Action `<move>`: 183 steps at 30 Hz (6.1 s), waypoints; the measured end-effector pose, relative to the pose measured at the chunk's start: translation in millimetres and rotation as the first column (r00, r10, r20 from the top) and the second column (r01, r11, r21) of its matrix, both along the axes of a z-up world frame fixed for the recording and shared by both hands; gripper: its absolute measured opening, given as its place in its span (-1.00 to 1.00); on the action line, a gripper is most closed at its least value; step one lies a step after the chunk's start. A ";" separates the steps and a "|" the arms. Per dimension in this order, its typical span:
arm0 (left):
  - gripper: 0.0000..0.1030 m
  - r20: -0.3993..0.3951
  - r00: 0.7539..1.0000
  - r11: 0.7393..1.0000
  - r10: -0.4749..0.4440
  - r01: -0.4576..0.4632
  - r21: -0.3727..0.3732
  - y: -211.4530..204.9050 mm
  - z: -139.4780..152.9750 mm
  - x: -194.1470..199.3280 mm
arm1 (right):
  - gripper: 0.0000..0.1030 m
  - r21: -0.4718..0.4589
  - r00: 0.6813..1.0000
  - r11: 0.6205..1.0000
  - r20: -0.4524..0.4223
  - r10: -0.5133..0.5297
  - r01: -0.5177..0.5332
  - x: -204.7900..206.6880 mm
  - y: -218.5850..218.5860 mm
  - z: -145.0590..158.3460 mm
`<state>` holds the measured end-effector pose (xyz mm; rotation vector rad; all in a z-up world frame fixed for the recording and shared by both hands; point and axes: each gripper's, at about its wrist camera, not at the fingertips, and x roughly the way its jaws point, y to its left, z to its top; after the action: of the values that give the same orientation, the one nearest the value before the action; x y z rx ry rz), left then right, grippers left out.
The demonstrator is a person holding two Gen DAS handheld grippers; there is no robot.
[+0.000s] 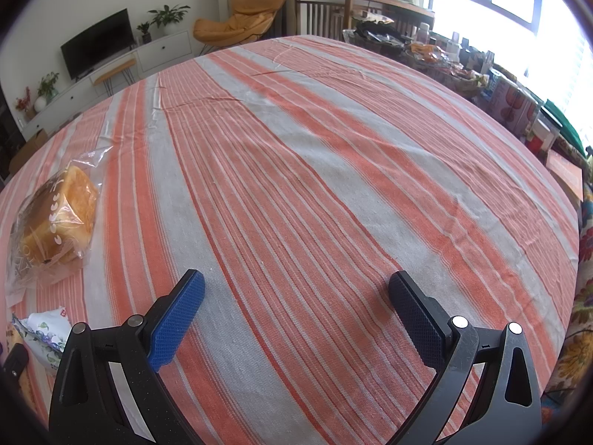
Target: Organize snacks
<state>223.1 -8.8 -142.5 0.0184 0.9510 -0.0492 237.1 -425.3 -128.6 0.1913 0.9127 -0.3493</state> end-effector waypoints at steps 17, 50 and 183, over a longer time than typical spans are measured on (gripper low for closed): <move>1.00 0.000 1.000 1.000 0.006 -0.006 0.000 3.4 -1.1 -0.3 | 0.96 0.000 1.000 1.000 0.000 0.000 0.000 0.1 0.2 0.0; 1.00 0.000 1.000 1.000 0.009 -0.009 -0.002 4.2 -2.2 0.4 | 0.96 0.000 1.000 1.000 0.000 0.000 0.000 0.0 0.3 0.1; -0.43 -0.031 0.991 0.986 -0.128 0.124 -0.109 0.0 16.9 -50.9 | 0.89 0.266 0.846 0.808 0.067 0.528 -0.525 -7.7 84.6 43.5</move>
<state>172.1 -8.8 -125.6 -0.0213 0.9836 -0.2181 229.4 -340.7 -85.1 0.1810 0.9825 0.3017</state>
